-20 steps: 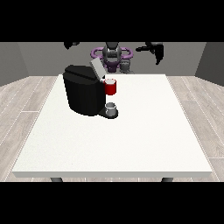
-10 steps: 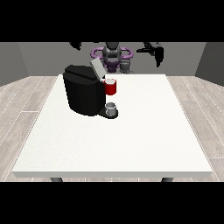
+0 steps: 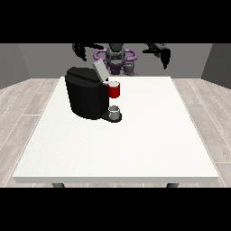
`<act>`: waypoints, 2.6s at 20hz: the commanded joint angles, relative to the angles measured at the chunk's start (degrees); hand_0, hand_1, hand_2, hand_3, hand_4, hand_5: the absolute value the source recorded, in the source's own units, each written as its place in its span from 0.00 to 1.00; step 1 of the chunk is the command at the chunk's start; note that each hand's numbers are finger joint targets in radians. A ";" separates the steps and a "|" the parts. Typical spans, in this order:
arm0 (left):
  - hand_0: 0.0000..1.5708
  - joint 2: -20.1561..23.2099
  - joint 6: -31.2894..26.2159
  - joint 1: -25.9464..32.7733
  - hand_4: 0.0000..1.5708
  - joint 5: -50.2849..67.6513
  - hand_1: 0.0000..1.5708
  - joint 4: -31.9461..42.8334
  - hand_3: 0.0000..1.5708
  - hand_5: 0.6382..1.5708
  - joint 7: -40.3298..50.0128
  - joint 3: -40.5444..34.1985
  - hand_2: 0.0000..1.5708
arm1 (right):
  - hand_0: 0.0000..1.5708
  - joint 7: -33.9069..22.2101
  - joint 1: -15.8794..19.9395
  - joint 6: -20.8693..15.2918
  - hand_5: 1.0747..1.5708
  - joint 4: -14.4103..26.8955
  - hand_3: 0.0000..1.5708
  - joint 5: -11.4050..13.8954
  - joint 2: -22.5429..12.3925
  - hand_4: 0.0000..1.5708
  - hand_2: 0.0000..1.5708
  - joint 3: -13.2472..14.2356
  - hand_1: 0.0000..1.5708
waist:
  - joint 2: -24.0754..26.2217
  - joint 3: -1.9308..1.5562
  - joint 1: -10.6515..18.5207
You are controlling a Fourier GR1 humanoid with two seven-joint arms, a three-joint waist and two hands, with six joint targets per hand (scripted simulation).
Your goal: Insert the coffee pod into the coffee machine and close the lid
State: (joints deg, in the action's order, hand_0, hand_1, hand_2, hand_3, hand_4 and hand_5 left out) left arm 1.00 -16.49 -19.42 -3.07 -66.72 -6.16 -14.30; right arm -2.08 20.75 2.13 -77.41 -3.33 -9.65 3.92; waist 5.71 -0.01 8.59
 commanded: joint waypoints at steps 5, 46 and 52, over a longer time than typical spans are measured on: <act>0.00 1.48 2.61 3.81 0.00 1.58 0.00 -7.31 0.00 1.00 2.69 1.71 0.00 | 0.00 0.43 3.85 2.31 1.00 4.66 0.00 -0.44 -0.15 0.00 0.00 0.73 0.00 | -3.85 0.01 -3.03; 0.00 5.69 5.04 5.82 0.11 5.37 0.00 -11.22 0.00 1.00 0.29 4.21 0.00 | 0.00 4.96 24.32 1.11 1.00 20.10 0.00 9.76 2.62 0.08 0.00 -2.55 0.00 | -9.66 0.02 -0.63; 0.00 3.30 6.76 4.47 0.12 3.29 0.00 -11.07 0.00 1.00 -2.56 7.08 0.00 | 0.00 3.22 28.43 -1.40 1.00 20.50 0.00 11.59 5.00 0.07 0.00 -3.07 0.00 | -10.14 0.02 -0.79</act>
State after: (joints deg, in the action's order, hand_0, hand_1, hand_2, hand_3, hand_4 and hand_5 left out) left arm 6.50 -11.61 -15.18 2.28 -77.75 -5.99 -9.45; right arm 1.93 46.62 1.12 -57.21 7.95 -5.24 0.50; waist -4.16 0.01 8.08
